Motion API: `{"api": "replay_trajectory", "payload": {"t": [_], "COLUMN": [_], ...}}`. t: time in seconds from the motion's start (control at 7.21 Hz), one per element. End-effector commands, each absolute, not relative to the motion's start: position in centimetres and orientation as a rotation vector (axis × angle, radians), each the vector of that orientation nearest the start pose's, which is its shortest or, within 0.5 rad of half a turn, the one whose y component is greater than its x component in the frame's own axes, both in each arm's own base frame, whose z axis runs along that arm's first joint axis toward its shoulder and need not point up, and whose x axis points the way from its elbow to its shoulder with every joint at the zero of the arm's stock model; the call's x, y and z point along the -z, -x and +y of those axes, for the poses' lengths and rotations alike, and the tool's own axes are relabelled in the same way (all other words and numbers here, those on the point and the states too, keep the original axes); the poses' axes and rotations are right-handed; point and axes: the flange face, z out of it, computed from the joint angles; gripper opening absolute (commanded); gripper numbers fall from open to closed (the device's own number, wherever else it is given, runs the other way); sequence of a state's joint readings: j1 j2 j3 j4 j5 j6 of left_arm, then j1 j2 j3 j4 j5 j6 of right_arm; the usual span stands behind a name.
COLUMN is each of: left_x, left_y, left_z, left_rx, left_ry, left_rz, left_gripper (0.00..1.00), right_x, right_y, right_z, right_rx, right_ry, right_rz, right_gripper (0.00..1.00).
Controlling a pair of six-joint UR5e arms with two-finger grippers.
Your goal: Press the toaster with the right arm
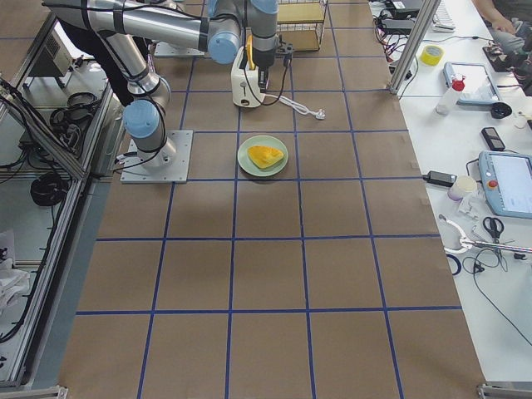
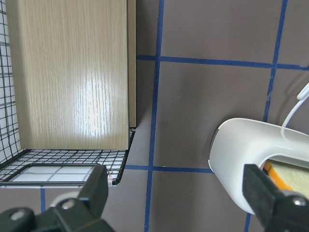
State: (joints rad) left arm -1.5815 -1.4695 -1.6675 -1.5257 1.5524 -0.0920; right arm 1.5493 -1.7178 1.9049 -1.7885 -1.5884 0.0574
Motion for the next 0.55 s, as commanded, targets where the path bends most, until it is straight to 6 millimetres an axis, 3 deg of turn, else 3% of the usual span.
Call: {"api": "replay_trajectory", "payload": {"t": [0.0,0.42], "left_x": [-49.3,-49.3], "left_y": [14.0,14.0], "left_z": [-45.2,-45.2], "left_rx": [0.076,0.076], "left_ry": [0.128,0.128], "left_rz": [3.159,3.161], "left_gripper": [1.00,1.00], "right_x": [-45.5,-49.5], "right_y": [-12.3,-12.8], "right_z": [-44.5,-47.2], "right_rx": [0.243,0.205], "right_ry": [0.001,0.164], "right_rz": [3.142,3.139], "right_gripper": [1.00,1.00]}}
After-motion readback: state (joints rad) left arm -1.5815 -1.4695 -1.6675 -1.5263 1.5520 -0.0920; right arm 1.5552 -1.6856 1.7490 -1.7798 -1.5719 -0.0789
